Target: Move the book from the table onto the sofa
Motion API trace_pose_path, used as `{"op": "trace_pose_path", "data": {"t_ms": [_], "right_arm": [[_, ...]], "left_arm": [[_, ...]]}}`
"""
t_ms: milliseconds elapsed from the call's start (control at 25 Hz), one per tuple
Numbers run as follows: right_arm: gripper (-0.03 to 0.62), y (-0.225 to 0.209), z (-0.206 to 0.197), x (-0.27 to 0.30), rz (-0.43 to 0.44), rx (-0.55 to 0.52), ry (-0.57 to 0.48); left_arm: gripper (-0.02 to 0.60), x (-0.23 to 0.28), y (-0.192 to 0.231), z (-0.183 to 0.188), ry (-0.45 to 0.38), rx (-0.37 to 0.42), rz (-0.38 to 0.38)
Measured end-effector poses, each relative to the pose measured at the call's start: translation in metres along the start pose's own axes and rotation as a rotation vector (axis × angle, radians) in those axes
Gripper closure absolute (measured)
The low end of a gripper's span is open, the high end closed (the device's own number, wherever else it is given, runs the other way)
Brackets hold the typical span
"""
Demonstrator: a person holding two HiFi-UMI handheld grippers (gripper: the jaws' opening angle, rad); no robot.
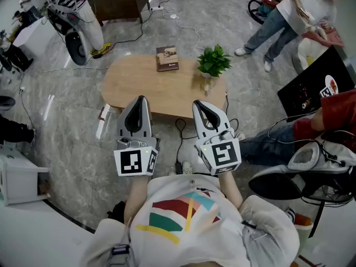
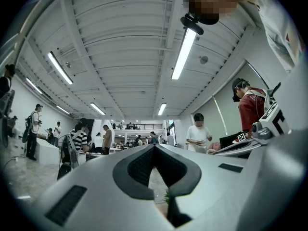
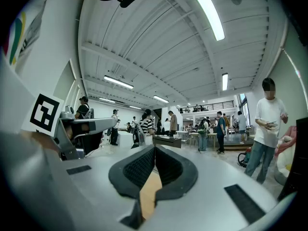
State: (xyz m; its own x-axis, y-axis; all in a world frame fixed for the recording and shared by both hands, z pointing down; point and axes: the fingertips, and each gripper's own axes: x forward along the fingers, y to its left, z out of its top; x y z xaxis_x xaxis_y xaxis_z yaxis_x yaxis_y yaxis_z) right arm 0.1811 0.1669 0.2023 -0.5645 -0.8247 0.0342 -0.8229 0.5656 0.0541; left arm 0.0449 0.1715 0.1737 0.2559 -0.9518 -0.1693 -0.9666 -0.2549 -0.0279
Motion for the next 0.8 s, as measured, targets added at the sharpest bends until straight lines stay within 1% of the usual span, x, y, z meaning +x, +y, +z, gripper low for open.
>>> {"op": "trace_pose_path", "data": {"t_ms": [280, 560, 680, 800], "right_arm": [[0.580, 0.006, -0.001, 0.000, 0.019, -0.014, -0.003], [0.580, 0.004, -0.008, 0.003, 0.058, 0.005, -0.008], [0.579, 0.004, -0.014, 0.007, 0.071, 0.015, 0.004], [0.579, 0.007, -0.026, 0.009, 0.088, 0.035, 0.018]], "left_arm": [[0.575, -0.003, 0.006, -0.005, -0.003, -0.018, 0.017], [0.575, 0.001, 0.002, -0.016, 0.005, -0.033, 0.025], [0.575, 0.001, 0.002, -0.019, 0.017, -0.025, 0.027], [0.575, -0.001, 0.002, -0.021, 0.029, 0.001, 0.032]]}}
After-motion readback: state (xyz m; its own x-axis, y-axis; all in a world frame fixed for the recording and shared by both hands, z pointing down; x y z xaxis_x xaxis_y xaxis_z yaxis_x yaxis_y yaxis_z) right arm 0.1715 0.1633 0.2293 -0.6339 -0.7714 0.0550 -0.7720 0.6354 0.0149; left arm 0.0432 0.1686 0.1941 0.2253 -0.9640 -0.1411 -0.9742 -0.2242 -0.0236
